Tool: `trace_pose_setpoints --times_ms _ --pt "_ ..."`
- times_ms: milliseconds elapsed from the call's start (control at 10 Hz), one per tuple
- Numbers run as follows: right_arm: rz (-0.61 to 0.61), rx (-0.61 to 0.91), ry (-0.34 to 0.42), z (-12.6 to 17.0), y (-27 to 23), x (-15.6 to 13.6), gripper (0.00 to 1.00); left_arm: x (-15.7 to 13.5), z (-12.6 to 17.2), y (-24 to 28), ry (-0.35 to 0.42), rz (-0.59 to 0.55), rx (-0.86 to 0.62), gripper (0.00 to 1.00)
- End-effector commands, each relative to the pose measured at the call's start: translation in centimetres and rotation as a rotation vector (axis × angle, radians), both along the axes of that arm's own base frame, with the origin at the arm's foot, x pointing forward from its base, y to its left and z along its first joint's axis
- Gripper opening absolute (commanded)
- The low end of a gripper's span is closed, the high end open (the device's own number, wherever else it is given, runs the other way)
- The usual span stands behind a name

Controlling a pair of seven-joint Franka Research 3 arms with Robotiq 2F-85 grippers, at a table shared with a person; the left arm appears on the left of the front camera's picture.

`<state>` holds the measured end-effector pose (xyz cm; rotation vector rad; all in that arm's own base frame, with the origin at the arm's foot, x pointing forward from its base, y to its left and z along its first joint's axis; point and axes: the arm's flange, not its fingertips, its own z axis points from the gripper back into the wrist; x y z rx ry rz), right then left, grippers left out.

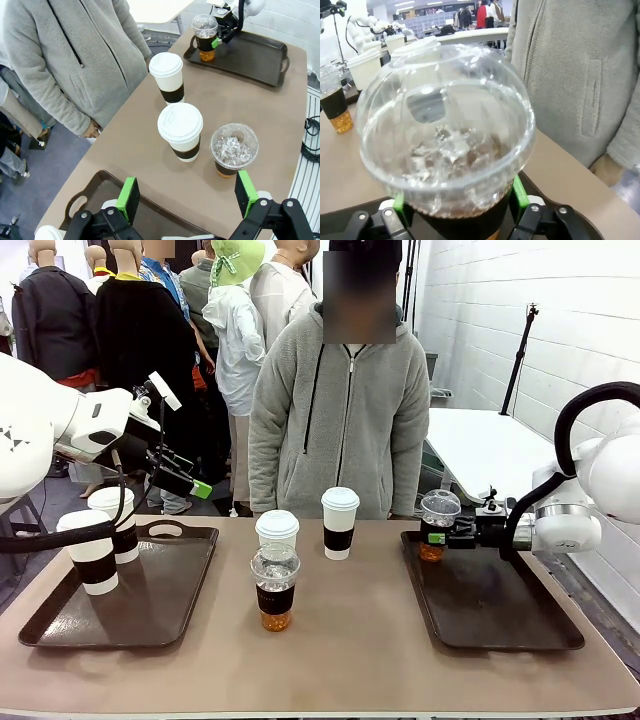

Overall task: Distribute the coffee onto the tray.
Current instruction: Pick up one iced Americano and place it on the right Handle tray.

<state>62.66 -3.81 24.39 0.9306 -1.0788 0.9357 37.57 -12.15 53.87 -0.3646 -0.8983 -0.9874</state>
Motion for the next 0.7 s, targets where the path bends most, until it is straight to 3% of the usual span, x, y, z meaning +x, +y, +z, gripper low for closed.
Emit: trace_pose_setpoints --times_ms 0,600 --pt "-0.016 -0.007 0.046 -0.3 -0.1 -0.1 1.00 0.2 -0.2 0.2 0.005 -0.005 -0.003 1.00" --pt "-0.096 -0.018 0.073 -0.3 -3.5 -1.9 1.00 0.2 -0.2 0.2 0.005 -0.005 -0.003 1.00"
